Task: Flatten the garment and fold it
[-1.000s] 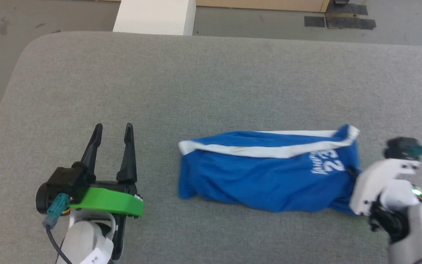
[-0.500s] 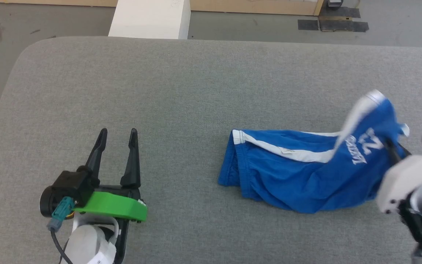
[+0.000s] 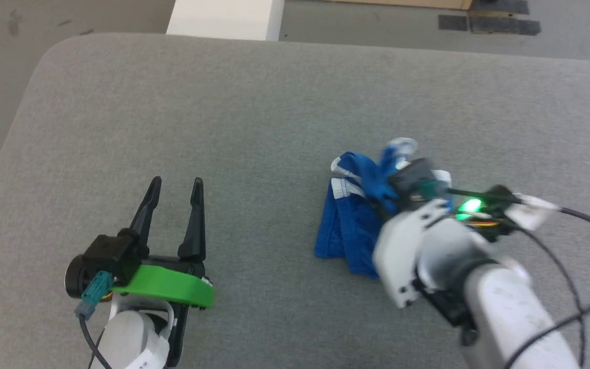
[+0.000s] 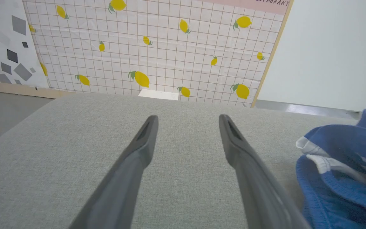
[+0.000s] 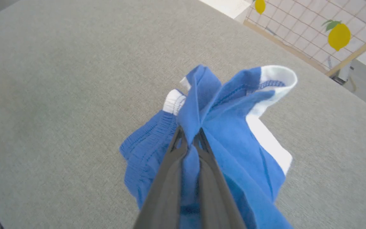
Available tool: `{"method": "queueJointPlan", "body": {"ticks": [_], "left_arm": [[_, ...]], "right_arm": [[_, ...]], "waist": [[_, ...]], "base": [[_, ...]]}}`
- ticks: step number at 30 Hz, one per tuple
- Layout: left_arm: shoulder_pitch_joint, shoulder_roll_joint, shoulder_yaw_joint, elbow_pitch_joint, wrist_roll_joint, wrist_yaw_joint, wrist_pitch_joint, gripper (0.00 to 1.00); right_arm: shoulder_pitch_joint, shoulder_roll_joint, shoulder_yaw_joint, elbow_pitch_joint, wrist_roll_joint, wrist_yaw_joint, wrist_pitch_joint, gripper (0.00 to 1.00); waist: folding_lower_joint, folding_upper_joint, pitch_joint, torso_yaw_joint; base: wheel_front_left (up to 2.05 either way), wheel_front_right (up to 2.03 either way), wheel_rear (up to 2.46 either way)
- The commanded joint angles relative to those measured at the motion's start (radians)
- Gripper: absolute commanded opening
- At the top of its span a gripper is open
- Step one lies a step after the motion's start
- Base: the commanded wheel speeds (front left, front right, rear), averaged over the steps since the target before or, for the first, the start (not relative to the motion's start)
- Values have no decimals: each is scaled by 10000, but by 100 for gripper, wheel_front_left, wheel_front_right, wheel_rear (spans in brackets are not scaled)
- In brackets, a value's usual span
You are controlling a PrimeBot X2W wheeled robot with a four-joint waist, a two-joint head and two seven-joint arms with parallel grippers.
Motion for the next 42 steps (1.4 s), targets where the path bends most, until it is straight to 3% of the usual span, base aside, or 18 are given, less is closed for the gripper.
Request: {"method": "queueJointPlan", "body": {"ticks": [1,8,9,10,11,19,27,33,35,36,42], "left_arm": [[-192,23,-21,12,-35,-68,-36,100],[-313,-26,-90,21,-103,-69,-36,100],[-315,-31,-80,19,-105,-69,-36,100],[-315,-36,-72,18,-105,-69,-36,100],[-308,-40,-59,17,-103,-69,-36,100],[-188,-39,66,60,-29,-69,-36,100],[-72,50,15,63,-5,-69,-36,100],[-12,114,-42,54,-24,-69,-36,100],[-15,126,-70,45,-29,-69,-36,100],[-43,133,-134,32,-41,-69,-36,100],[-103,129,-239,19,-71,-69,-36,100]], "right_arm": [[-288,-12,298,401,64,-15,31,0],[-776,-50,1267,1895,484,-15,292,0],[-762,-43,1365,1979,644,-15,353,27],[-757,-39,1436,1992,774,-15,352,48],[-740,-34,1477,1972,933,-15,331,100],[-284,122,1134,290,2507,-15,-873,100],[965,225,-1378,-1152,4122,-15,-3479,100],[1496,229,-3407,7,4756,-15,-4172,100],[1454,229,-3774,635,4893,-15,-4087,100],[1240,229,-4047,1595,5021,-15,-3906,100],[761,230,-3715,3157,5002,-15,-3368,100]], "waist": [[0,0,191,205],[0,0,429,462],[0,0,443,468],[0,0,449,467],[0,0,446,458],[0,0,169,157],[0,0,-241,-206],[0,0,-372,-372],[0,0,-371,-389],[0,0,-310,-356],[0,0,-123,-148]], "base": [[0,0,0],[0,0,0],[0,0,0],[0,0,0],[0,0,0],[0,0,0],[0,0,0],[0,0,0],[0,0,0],[0,0,0],[0,0,0]]}}
